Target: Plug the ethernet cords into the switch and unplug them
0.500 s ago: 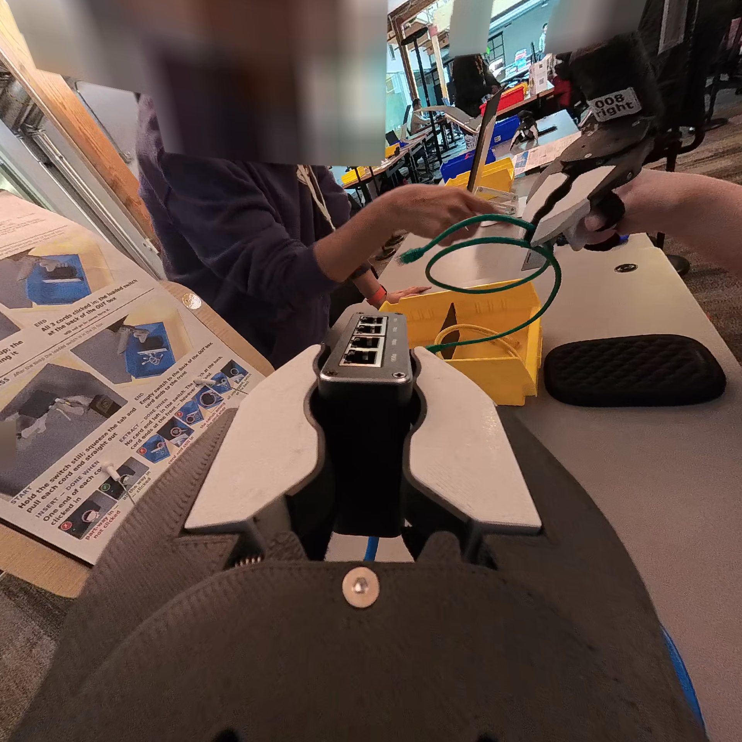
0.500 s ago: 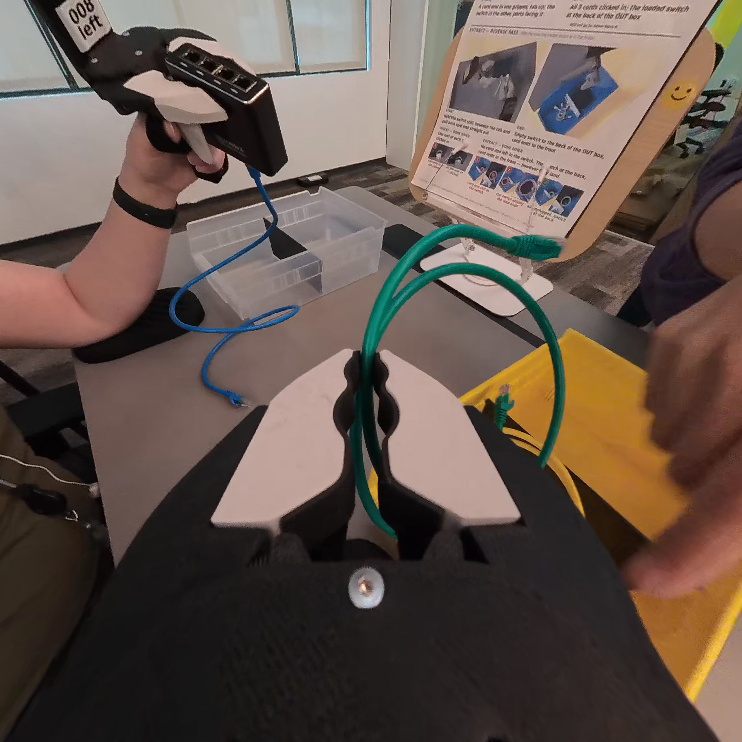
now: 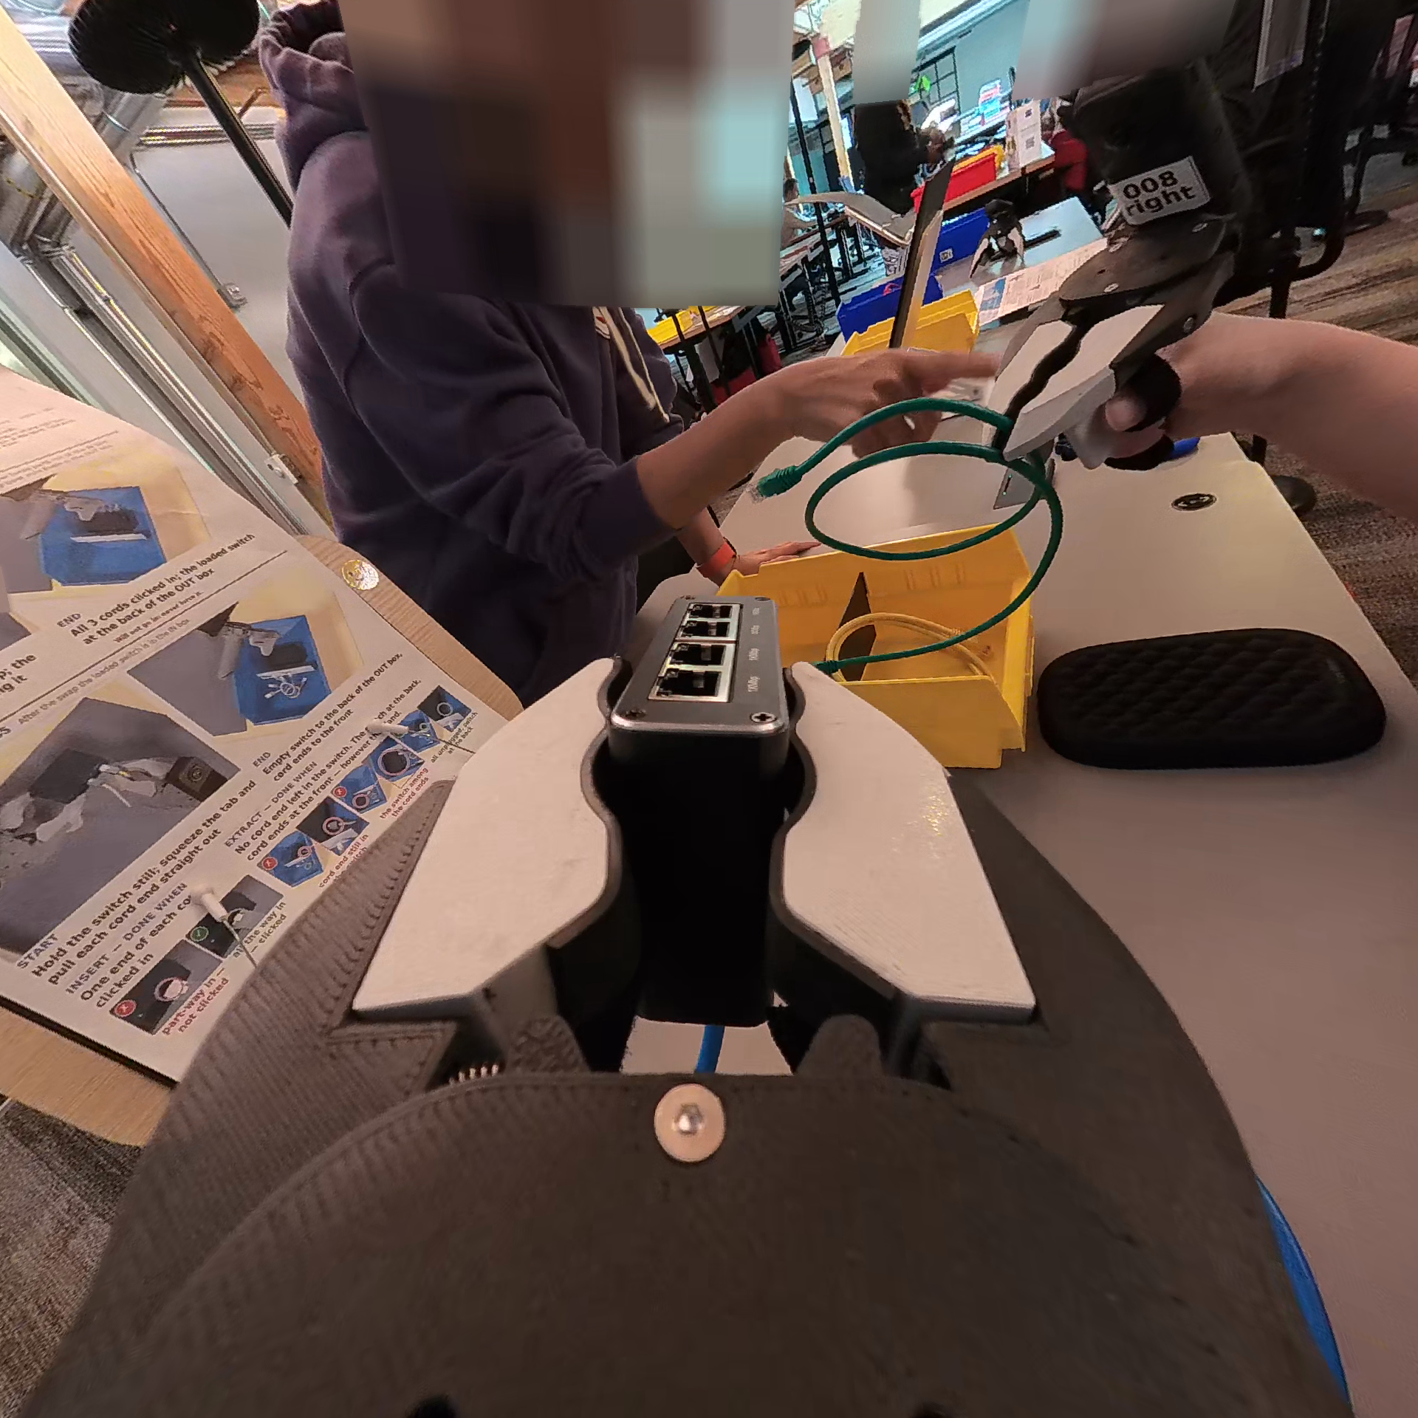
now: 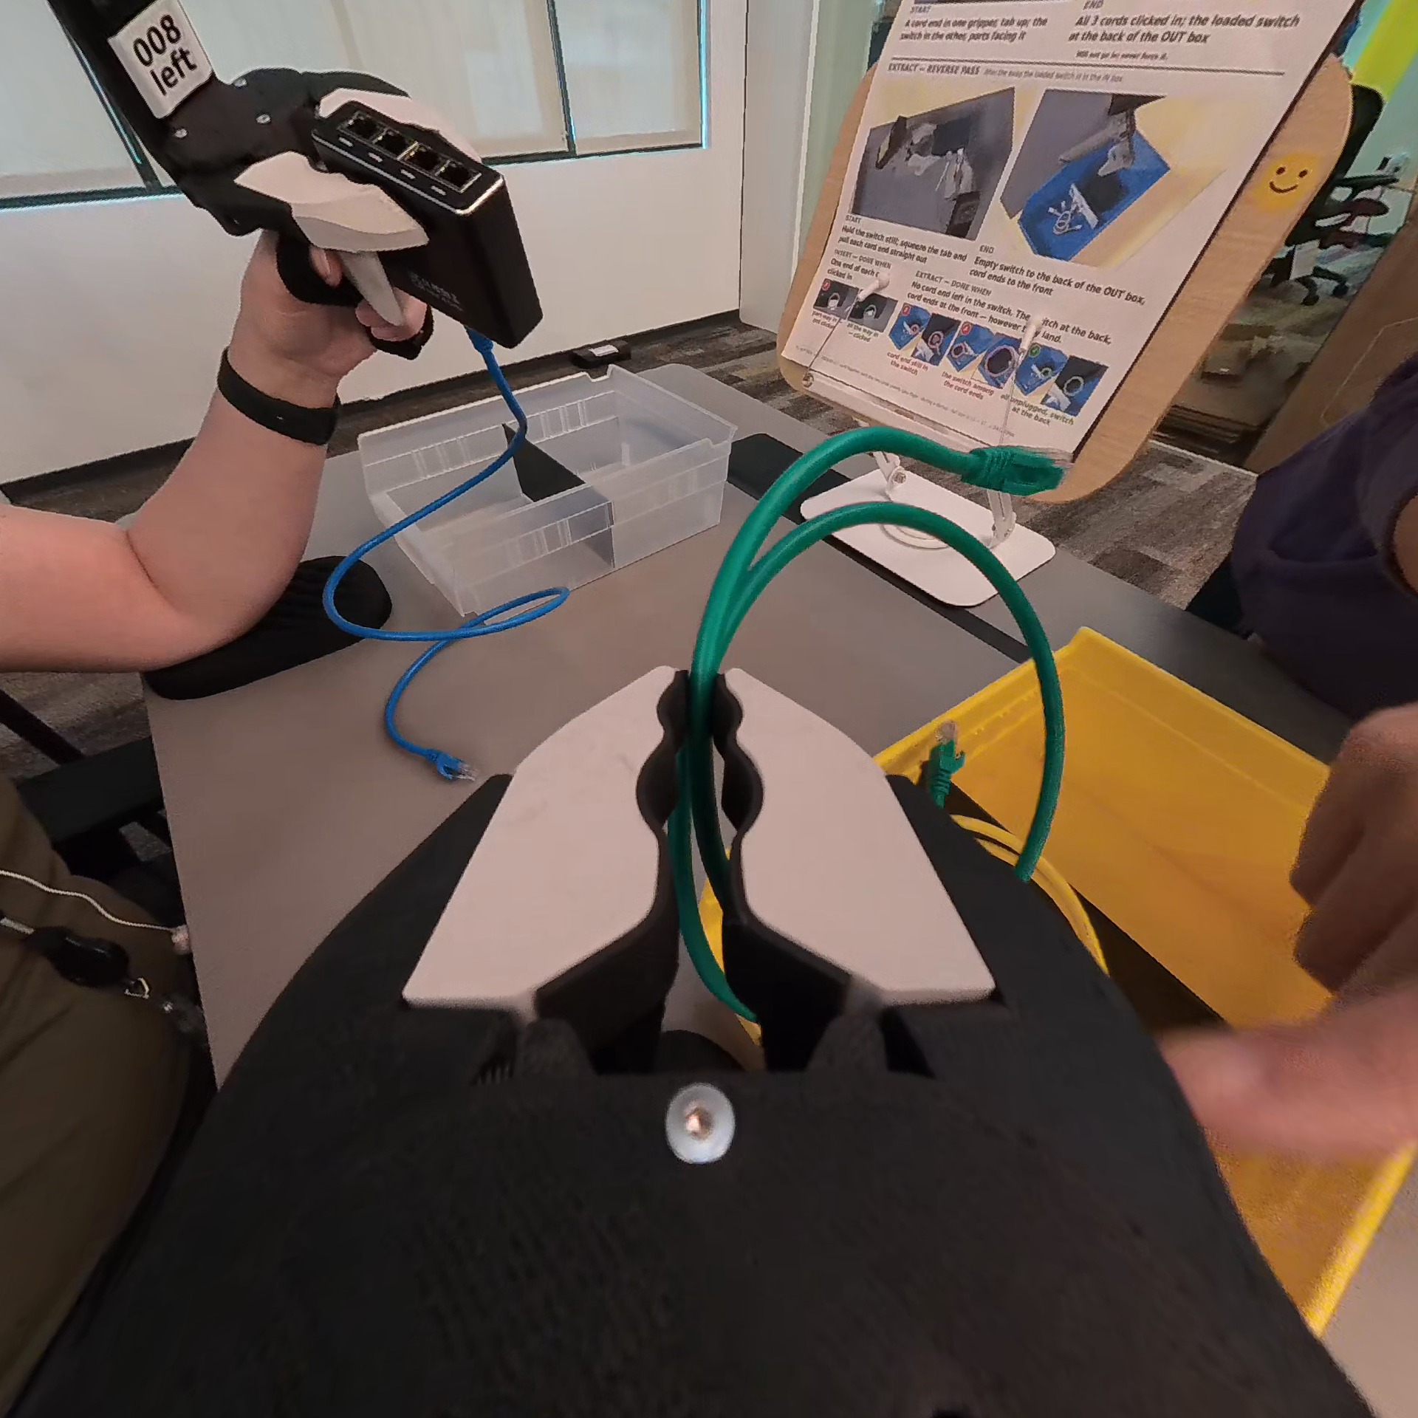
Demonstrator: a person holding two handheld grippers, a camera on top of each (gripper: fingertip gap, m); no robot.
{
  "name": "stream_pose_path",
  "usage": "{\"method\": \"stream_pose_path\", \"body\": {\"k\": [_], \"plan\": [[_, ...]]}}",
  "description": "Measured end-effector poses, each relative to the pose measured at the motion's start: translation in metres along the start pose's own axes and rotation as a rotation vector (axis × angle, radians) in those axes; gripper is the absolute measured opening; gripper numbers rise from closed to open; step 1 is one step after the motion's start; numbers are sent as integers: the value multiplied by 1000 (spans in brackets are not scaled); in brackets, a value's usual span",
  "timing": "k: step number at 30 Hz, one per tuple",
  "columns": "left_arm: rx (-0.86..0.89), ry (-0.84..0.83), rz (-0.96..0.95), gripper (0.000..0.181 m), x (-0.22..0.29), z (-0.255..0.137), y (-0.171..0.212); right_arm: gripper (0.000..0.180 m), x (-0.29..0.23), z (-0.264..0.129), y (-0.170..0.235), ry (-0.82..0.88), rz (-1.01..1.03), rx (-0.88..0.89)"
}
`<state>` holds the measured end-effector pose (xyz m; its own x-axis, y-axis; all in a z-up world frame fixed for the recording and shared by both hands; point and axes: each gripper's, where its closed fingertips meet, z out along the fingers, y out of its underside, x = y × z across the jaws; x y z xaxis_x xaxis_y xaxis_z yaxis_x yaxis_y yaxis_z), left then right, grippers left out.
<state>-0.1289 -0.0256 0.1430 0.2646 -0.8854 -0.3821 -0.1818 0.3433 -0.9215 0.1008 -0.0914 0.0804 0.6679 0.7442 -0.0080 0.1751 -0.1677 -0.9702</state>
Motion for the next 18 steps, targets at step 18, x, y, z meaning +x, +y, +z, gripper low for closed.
{"method": "stream_pose_path", "body": {"k": [18], "plan": [[-9,5,2,36,1,2,2,6,22,-5,15,80,-25,-79]]}}
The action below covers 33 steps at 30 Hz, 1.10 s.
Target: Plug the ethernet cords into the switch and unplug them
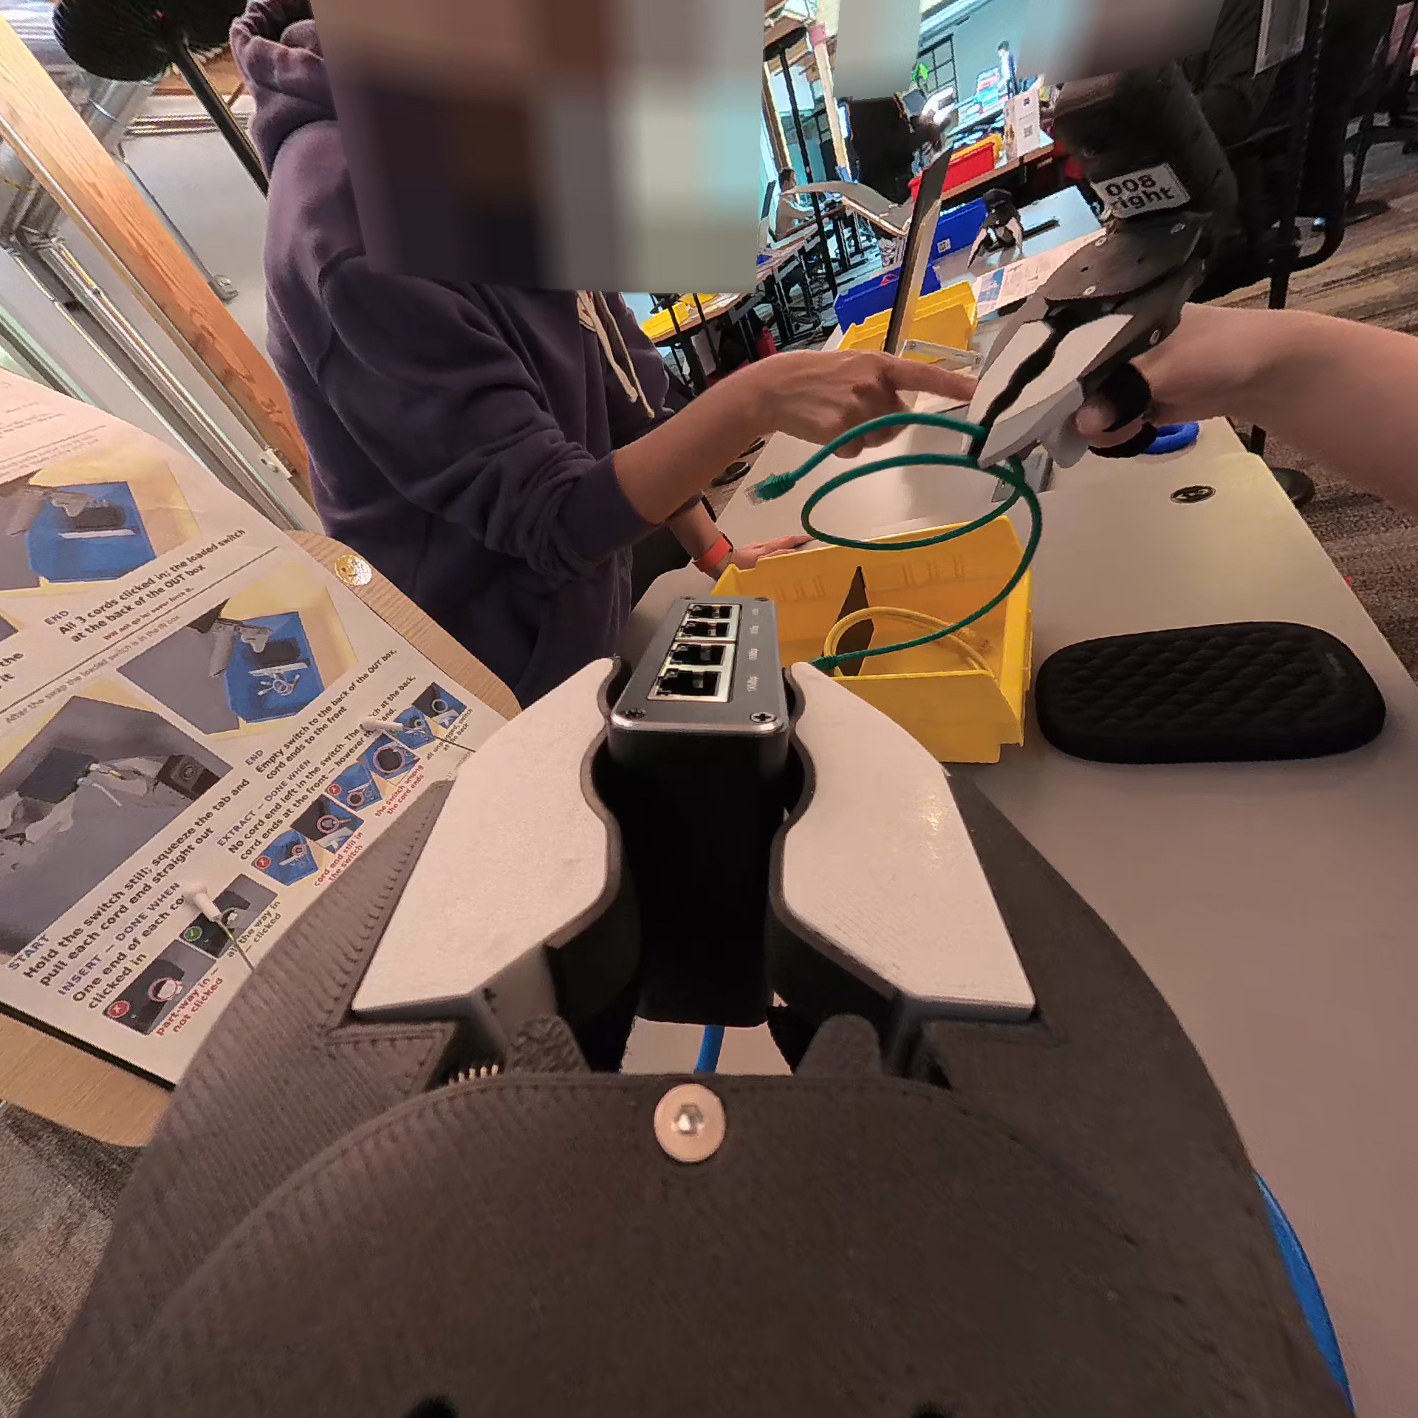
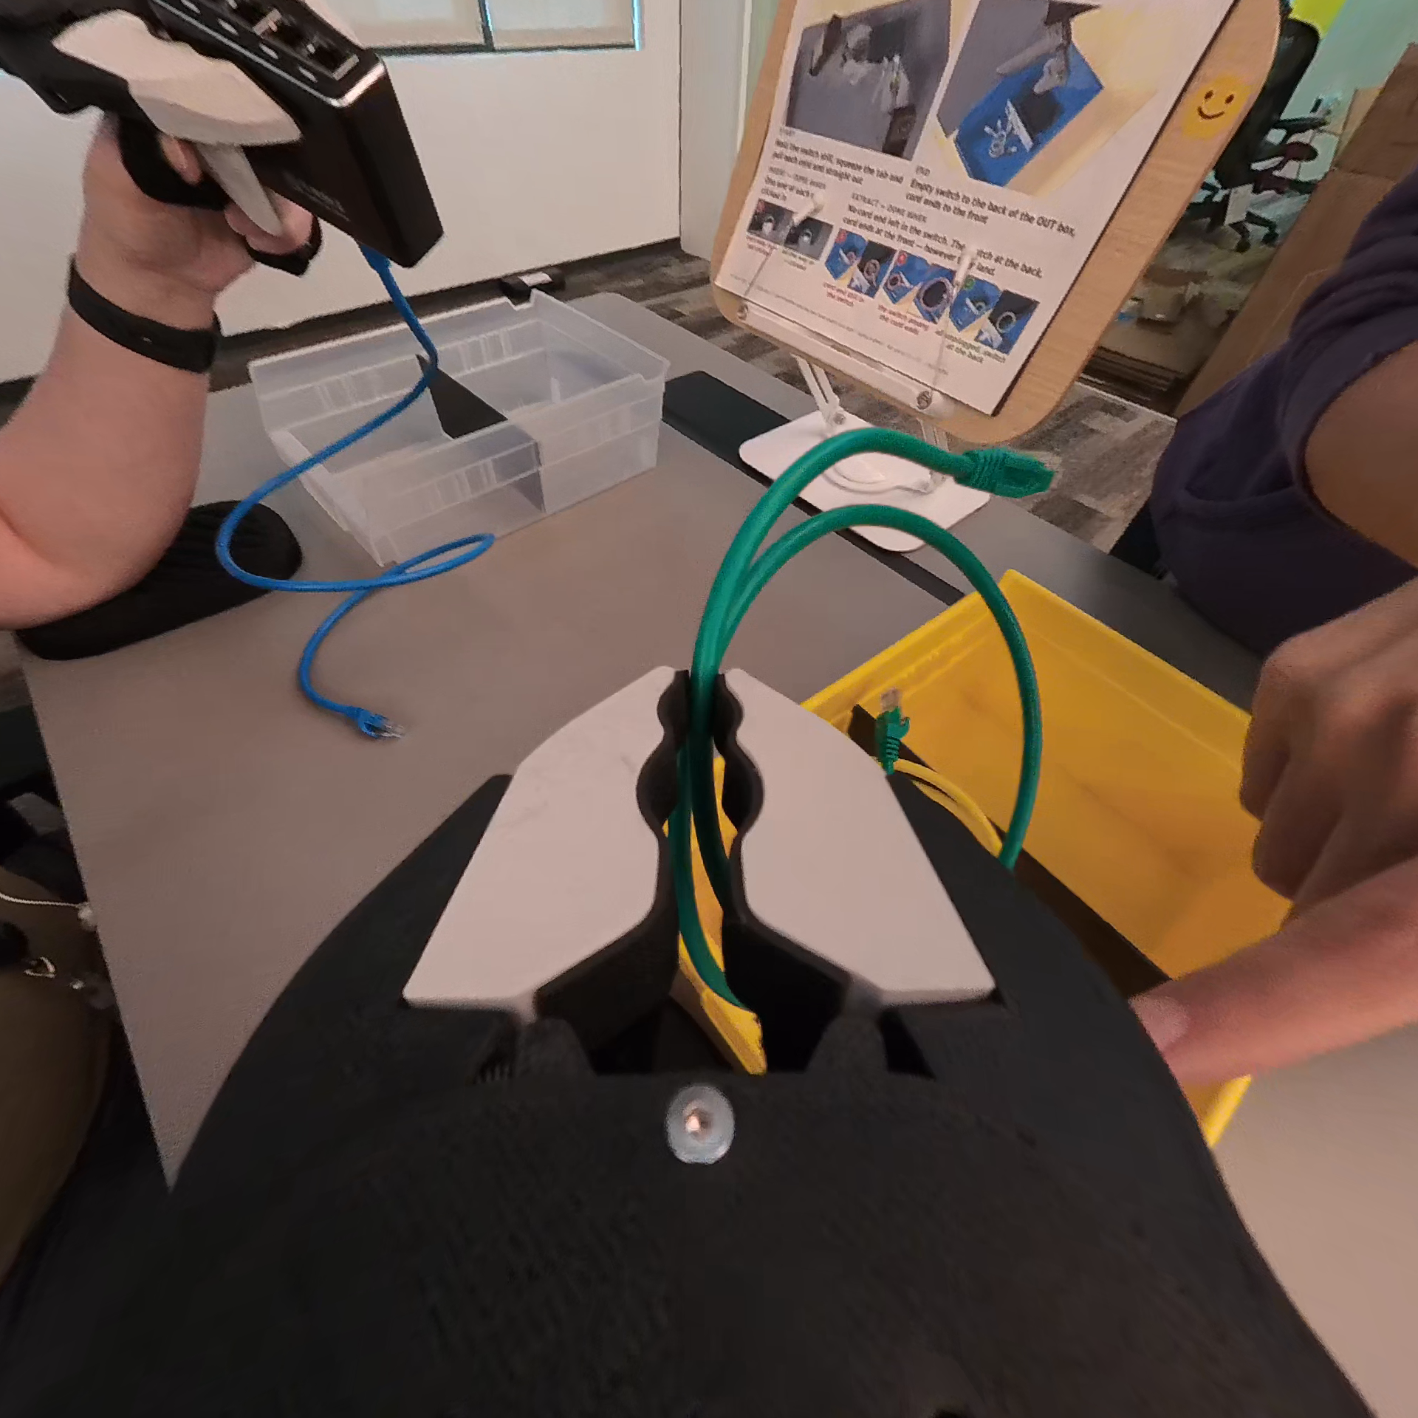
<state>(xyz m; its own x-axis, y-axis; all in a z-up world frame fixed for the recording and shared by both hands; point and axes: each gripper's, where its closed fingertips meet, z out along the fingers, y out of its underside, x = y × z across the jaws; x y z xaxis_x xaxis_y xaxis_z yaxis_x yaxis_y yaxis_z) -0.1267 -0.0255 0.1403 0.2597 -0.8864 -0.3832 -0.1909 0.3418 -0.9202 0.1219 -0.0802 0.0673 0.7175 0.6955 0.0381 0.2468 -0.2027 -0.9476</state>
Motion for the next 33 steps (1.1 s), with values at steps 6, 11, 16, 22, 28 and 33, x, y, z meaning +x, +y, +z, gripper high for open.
{"method": "stream_pose_path", "body": {"k": [6,11,16,22,28,33], "plan": [[6,-1,-4,36,-1,-2,-1,6,4,0,13,36,-33,-49],[8,-3,-4,36,-1,-2,-1,6,9,-3,20,113,-143,-90],[0,0,-2,36,0,0,0,6,30,-2,47,294,-407,-316],[-8,10,4,36,5,4,1,6,39,27,99,228,-454,-505],[-22,22,-6,36,8,10,6,6,38,54,121,113,-388,-517],[-31,25,-16,36,8,12,8,6,39,58,113,138,-416,-510]]}}
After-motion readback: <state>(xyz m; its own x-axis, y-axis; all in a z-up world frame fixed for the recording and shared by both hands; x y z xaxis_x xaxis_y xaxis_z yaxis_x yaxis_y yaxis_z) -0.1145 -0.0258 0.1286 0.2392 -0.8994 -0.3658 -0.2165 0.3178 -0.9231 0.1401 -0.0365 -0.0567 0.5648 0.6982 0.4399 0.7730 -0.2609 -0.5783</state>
